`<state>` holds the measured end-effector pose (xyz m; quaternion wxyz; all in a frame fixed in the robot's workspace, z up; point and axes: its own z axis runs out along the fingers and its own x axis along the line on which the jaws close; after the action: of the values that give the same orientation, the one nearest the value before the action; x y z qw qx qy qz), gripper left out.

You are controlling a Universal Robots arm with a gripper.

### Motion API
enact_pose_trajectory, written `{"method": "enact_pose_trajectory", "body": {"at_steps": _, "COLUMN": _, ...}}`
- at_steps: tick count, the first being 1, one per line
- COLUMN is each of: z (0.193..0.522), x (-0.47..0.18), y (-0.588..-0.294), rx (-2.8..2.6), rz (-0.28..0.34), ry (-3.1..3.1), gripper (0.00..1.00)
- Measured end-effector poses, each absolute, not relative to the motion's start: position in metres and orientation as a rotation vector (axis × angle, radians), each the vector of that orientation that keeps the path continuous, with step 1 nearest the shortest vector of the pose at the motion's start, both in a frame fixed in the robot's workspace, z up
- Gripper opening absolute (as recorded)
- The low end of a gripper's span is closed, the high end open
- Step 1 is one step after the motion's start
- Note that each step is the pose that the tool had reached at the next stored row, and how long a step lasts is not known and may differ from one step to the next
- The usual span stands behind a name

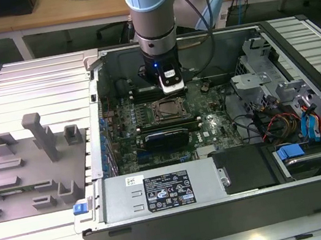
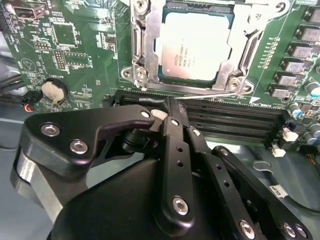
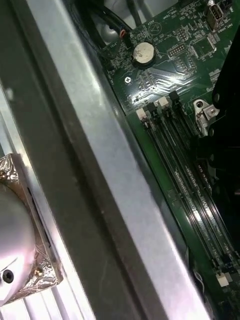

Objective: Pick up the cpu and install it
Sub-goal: 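Install the first cpu locking lever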

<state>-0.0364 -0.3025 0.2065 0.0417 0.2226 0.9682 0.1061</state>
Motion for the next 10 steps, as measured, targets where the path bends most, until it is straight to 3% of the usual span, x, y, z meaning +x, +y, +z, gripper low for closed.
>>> {"method": "enact_pose_trajectory", "body": {"at_steps": 10, "z": 0.2, "x": -0.033, "y": -0.3046, "rx": 0.666, "rz": 0.306, "ry": 2.967, "gripper": 0.11}}
